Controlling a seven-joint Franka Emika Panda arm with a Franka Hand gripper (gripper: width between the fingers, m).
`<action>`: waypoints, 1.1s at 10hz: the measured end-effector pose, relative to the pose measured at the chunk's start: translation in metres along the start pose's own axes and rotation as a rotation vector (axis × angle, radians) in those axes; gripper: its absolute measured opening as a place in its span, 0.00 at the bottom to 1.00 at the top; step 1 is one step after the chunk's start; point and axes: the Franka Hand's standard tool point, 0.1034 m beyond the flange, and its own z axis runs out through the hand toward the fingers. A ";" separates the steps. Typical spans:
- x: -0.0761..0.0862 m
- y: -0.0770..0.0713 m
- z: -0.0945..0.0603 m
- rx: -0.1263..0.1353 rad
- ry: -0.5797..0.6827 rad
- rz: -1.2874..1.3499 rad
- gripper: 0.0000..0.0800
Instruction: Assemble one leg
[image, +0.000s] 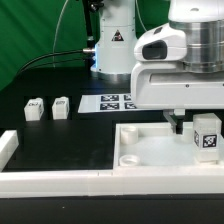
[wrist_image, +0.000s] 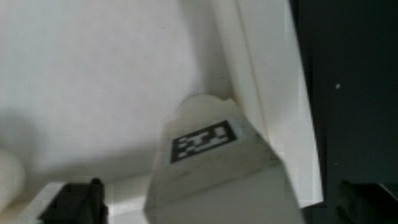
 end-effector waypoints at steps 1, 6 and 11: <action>0.000 0.001 0.000 0.000 0.000 -0.088 0.81; 0.001 0.002 0.000 0.002 0.001 -0.180 0.66; 0.001 0.001 0.000 0.003 0.001 -0.151 0.36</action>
Offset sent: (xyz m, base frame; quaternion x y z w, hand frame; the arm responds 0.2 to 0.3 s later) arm 0.0000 0.0000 0.0000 0.0000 0.0000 0.0000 1.0000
